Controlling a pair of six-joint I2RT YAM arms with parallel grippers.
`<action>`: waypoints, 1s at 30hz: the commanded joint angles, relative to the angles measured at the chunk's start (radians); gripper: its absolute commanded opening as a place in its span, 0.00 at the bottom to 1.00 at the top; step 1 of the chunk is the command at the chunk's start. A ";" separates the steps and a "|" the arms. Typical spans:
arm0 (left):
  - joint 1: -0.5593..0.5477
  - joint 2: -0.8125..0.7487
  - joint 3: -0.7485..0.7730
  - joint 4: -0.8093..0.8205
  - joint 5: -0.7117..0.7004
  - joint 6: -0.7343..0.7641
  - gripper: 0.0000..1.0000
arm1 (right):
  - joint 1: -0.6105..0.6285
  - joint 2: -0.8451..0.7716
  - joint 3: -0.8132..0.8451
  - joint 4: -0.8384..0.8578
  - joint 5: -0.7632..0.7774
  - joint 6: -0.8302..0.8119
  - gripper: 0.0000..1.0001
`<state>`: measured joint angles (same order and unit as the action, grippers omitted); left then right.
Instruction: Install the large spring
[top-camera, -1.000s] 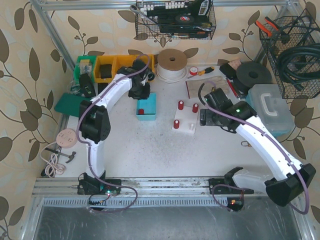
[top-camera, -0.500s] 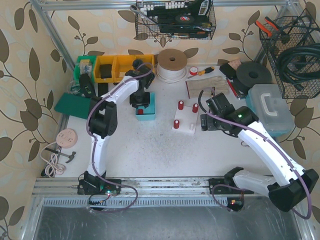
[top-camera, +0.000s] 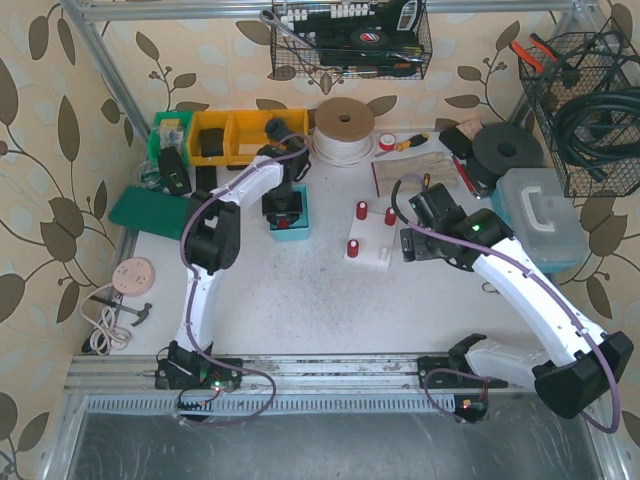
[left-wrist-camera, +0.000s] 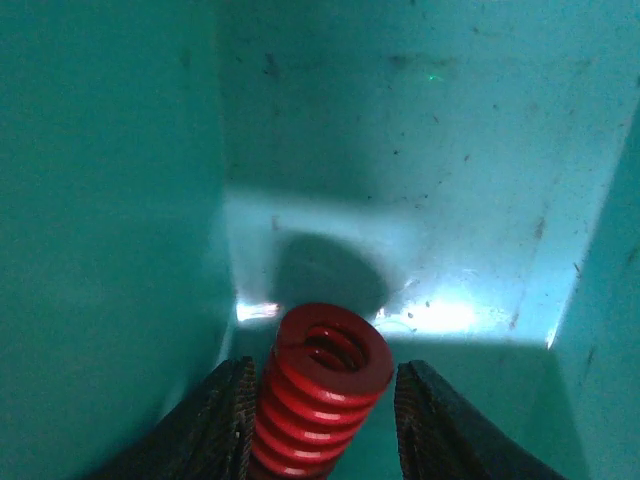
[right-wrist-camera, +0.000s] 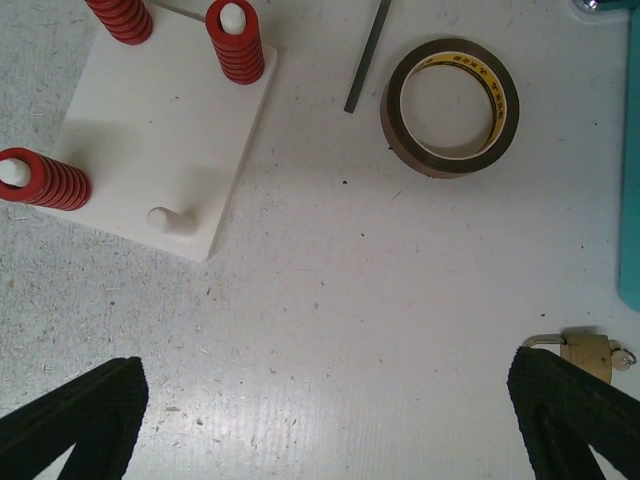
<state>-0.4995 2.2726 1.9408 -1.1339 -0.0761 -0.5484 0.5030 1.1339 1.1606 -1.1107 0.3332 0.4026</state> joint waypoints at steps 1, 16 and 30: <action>-0.030 0.040 -0.007 -0.002 0.013 -0.055 0.44 | 0.002 0.005 0.037 -0.019 0.027 -0.011 0.97; -0.040 0.040 0.004 0.059 -0.024 0.001 0.20 | 0.003 -0.053 0.030 -0.050 0.051 -0.005 0.97; -0.040 -0.144 0.029 0.179 -0.081 0.119 0.05 | 0.002 -0.122 0.020 -0.059 0.009 0.029 0.96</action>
<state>-0.5373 2.2879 1.9392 -1.0286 -0.1108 -0.4950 0.5030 1.0359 1.1652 -1.1412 0.3584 0.4068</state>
